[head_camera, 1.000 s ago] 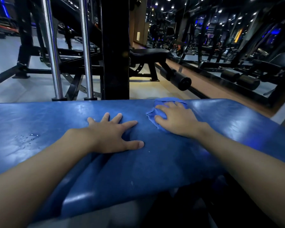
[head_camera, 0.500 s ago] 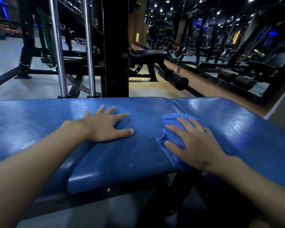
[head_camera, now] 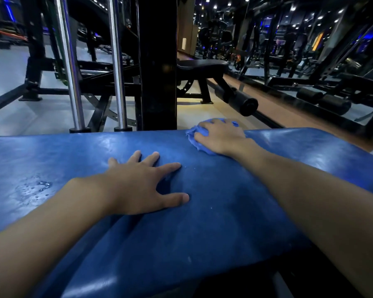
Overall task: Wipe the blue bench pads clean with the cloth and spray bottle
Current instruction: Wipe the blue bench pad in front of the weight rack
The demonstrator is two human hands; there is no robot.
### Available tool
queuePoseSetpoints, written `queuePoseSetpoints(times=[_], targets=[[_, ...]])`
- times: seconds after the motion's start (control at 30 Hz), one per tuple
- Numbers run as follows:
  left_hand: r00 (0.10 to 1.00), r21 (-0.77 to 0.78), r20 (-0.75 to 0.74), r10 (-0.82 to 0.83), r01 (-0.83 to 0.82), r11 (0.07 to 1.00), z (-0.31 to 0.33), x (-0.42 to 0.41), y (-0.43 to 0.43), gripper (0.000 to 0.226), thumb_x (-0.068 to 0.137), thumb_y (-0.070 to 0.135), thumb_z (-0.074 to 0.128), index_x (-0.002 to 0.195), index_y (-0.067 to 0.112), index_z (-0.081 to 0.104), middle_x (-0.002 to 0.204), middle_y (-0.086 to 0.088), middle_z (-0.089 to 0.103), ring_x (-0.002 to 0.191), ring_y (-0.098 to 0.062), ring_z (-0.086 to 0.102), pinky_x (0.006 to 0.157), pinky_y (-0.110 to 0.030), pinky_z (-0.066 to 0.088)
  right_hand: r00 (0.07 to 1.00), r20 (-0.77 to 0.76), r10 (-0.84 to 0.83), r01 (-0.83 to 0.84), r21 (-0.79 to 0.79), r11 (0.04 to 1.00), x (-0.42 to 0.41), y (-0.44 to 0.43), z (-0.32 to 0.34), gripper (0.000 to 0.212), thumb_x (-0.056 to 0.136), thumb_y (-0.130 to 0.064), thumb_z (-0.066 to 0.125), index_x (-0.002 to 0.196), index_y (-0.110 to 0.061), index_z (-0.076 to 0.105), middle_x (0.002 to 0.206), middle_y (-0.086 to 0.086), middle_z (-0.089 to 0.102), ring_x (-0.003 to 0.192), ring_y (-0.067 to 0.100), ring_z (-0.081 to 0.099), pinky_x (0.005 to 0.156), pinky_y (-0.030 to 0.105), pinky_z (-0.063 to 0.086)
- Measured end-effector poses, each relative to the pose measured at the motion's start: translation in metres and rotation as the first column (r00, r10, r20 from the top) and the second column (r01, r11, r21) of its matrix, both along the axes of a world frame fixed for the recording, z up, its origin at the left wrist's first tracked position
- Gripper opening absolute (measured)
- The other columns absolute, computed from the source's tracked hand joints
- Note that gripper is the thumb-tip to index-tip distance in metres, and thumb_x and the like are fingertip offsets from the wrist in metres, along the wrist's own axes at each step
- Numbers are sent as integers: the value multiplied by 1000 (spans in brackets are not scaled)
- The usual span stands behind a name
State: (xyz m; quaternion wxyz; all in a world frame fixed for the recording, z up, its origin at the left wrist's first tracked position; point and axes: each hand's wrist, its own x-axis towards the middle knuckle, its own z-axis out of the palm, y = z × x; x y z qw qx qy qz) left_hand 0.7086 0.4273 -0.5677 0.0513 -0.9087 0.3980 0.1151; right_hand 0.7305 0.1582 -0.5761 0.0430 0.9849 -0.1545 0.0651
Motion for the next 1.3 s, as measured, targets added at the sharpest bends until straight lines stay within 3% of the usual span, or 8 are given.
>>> queuePoseSetpoints(times=[0.1, 0.23, 0.33, 0.53, 0.67, 0.8, 1.0, 1.3], targets=[[1000, -6, 7, -1, 1, 1000, -2, 2, 1, 104, 48, 100, 2, 144, 62, -3, 162, 10, 9, 149, -22, 8, 112, -62, 20, 999, 29, -21, 19, 74, 997, 10, 1, 0, 35, 76, -61, 25, 75, -31, 44, 97, -3, 59, 93, 27, 54, 85, 47, 45], [1000, -31, -3, 10, -11, 999, -1, -1, 1, 96, 59, 100, 16, 146, 61, 3, 162, 11, 12, 150, -23, 7, 112, -61, 20, 997, 72, -1, -7, 116, 993, -12, 6, 0, 32, 67, -41, 32, 71, -28, 61, 79, -12, 61, 81, 16, 59, 76, 43, 51], [1000, -35, -22, 19, -19, 999, 0, -1, 1, 102, 52, 102, 12, 146, 62, 4, 165, 9, 7, 152, -23, 3, 113, -62, 17, 1000, 29, 7, -11, 136, 991, -52, 19, 0, 34, 86, -44, 30, 103, -34, 59, 105, -9, 52, 103, 19, 43, 82, 39, 37], [997, -68, -52, 48, -51, 996, 2, -6, 4, 95, 63, 98, 19, 149, 58, 7, 166, 8, 4, 154, -25, 1, 116, -63, 10, 998, 55, 38, -41, 53, 998, -148, 46, -9, 56, 89, -63, 26, 137, -41, 44, 148, -4, 42, 135, 30, 35, 106, 49, 37], [999, -127, -41, 22, -27, 992, 4, -9, 12, 122, 38, 107, 2, 148, 58, 15, 165, 9, 13, 153, -21, 9, 115, -64, 14, 997, 51, 51, -51, 2, 999, -205, 69, -6, 75, 78, -72, 11, 141, -44, 41, 157, -2, 34, 143, 28, 26, 108, 52, 35], [996, -124, -47, 70, -75, 989, 9, -11, 28, 112, 45, 106, 13, 147, 61, 14, 166, 10, 10, 154, -22, 3, 115, -67, 12, 998, -47, 51, -52, -28, 998, -231, 81, 2, 87, 71, -82, 2, 150, -50, 19, 166, -6, 2, 152, 23, -6, 118, 61, 4], [989, 24, -105, 109, -107, 994, 7, -7, 38, 111, 37, 109, 10, 140, 72, -6, 166, 11, -10, 154, -26, -7, 115, -67, 7, 997, -29, 66, -67, -14, 998, -202, 76, -4, 85, 70, -85, 1, 147, -55, 20, 165, -9, 12, 150, 28, 10, 112, 58, 23], [995, 61, -63, 77, -73, 995, 3, 0, 29, 108, 43, 106, 8, 141, 68, -12, 166, 9, -13, 153, -26, -11, 115, -67, 9, 998, -63, 17, -16, 22, 1000, -67, 39, -6, 64, 85, -76, 16, 145, -54, 24, 161, -12, 20, 149, 25, 12, 108, 58, 23]])
